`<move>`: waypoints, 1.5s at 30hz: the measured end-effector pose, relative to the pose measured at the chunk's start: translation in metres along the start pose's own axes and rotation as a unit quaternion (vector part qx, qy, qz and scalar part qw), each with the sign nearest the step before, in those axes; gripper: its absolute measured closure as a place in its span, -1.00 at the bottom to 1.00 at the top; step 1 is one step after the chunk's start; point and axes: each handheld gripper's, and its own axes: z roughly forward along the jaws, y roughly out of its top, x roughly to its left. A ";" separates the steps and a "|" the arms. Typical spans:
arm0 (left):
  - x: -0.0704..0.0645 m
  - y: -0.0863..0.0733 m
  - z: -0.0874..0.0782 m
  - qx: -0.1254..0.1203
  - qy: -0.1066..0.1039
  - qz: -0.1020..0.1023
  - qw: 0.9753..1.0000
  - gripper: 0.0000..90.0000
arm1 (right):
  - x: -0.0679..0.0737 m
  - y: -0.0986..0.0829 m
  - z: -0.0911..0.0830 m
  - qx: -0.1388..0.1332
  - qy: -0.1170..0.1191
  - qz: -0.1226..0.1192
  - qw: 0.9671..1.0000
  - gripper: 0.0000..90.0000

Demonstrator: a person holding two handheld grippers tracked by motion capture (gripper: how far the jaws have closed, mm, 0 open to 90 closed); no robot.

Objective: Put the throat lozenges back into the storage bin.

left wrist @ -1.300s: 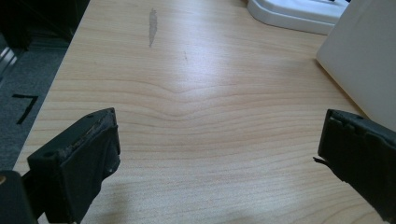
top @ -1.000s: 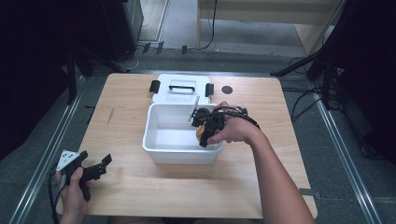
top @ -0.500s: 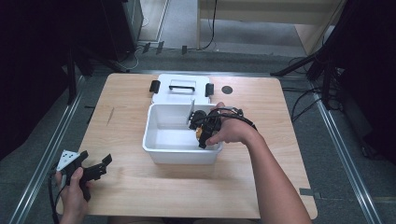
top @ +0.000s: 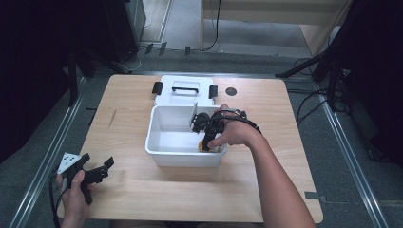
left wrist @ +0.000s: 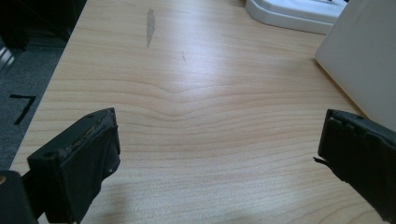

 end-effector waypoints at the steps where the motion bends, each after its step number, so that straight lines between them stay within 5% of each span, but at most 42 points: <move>1: 0.000 0.000 0.000 0.000 -0.001 0.000 1.000 -1.00 | -0.001 -0.001 -0.001 -0.005 0.002 0.004 1.000 -0.47; 12: 0.000 0.000 0.000 0.001 0.000 0.001 1.000 -1.00 | -0.004 -0.007 -0.015 -0.035 0.008 0.031 0.999 -0.38; 24: 0.000 0.000 0.000 0.002 0.001 0.002 1.000 -1.00 | -0.011 -0.022 -0.051 -0.089 -0.009 0.077 0.993 -0.42; 34: 0.000 0.000 0.000 0.003 0.002 0.004 1.000 -1.00 | -0.019 -0.043 -0.075 -0.136 -0.020 0.114 0.984 -0.49; 45: -0.001 0.000 0.000 0.002 0.002 0.005 1.000 -1.00 | -0.032 -0.080 -0.089 -0.171 -0.035 0.183 0.967 -0.59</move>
